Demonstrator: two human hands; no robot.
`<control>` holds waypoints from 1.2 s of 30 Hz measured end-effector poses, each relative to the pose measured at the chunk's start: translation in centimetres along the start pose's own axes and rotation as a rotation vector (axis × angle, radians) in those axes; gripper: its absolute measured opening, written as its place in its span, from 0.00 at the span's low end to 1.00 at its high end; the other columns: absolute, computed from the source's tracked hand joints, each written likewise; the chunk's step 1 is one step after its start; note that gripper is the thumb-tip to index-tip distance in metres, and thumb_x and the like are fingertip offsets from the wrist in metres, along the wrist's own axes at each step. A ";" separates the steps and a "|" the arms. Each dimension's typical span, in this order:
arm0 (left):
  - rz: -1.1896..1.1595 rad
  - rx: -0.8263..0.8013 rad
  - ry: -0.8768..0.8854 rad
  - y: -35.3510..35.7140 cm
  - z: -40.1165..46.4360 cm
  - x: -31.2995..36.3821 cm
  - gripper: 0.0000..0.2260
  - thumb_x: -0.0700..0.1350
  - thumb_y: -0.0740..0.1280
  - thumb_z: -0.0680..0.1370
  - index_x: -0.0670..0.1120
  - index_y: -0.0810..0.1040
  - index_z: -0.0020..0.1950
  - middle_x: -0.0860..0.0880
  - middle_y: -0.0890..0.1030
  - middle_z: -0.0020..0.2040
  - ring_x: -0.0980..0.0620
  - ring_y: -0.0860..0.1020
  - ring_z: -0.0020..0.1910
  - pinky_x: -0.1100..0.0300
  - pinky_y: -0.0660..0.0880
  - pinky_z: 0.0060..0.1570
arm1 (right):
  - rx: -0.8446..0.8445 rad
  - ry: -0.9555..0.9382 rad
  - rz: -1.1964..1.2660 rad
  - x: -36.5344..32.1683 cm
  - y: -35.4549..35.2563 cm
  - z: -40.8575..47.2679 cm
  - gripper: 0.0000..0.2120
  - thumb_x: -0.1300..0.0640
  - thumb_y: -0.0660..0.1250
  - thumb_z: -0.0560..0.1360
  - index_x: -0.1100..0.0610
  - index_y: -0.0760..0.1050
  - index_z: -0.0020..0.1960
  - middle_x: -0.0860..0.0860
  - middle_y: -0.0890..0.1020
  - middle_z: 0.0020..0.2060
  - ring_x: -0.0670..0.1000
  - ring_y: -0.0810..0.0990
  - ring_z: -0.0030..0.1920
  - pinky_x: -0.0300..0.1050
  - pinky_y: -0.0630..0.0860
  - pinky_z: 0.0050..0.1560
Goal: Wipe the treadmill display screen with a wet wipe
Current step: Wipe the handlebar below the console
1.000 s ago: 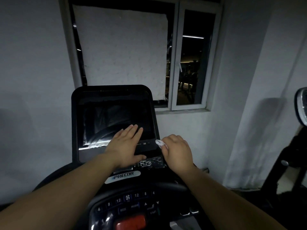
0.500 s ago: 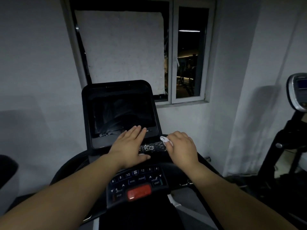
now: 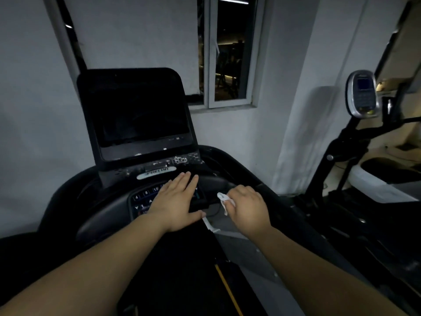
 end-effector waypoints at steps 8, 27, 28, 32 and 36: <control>-0.122 -0.061 0.001 7.2 -1.1 5.9 0.47 0.69 0.63 0.76 0.51 0.38 0.82 0.48 0.41 0.83 0.50 0.41 0.82 0.50 0.45 0.79 | -0.185 0.062 -0.054 5.4 0.4 -7.1 0.15 0.48 0.62 0.82 0.57 0.78 0.45 0.53 0.79 0.42 0.56 0.76 0.43 0.50 0.72 0.43; -0.218 -0.467 -0.105 33.3 -11.6 19.7 0.46 0.69 0.61 0.77 0.50 0.38 0.82 0.47 0.40 0.83 0.49 0.40 0.82 0.52 0.43 0.78 | -0.490 0.299 0.108 17.5 12.3 -34.8 0.11 0.54 0.69 0.76 0.59 0.75 0.37 0.56 0.79 0.35 0.59 0.79 0.37 0.55 0.78 0.35; -0.227 -0.486 -0.103 34.8 -12.2 20.0 0.46 0.68 0.61 0.77 0.50 0.37 0.82 0.47 0.40 0.83 0.50 0.40 0.82 0.52 0.42 0.78 | -0.518 0.324 0.120 17.9 13.4 -36.3 0.10 0.55 0.71 0.75 0.59 0.76 0.39 0.56 0.80 0.37 0.60 0.79 0.39 0.55 0.78 0.37; -0.224 -0.533 -0.088 39.6 -13.3 20.0 0.46 0.68 0.61 0.77 0.50 0.37 0.82 0.47 0.40 0.83 0.50 0.40 0.82 0.52 0.42 0.78 | -0.572 0.363 0.143 18.6 16.6 -40.2 0.11 0.51 0.70 0.76 0.58 0.78 0.42 0.55 0.80 0.41 0.58 0.79 0.42 0.48 0.75 0.39; -0.221 -0.575 -0.065 45.2 -13.8 19.3 0.47 0.67 0.63 0.77 0.49 0.38 0.82 0.47 0.41 0.84 0.49 0.41 0.82 0.51 0.43 0.78 | -0.585 0.390 0.173 19.5 21.2 -44.2 0.21 0.41 0.56 0.76 0.58 0.76 0.41 0.56 0.80 0.39 0.57 0.79 0.40 0.45 0.69 0.39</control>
Point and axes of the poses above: each hand's wrist, its own z-axis towards the middle knuckle, its own y-axis out of the palm, x = y × z, the point moved 1 cm from there along z, towards the middle knuckle
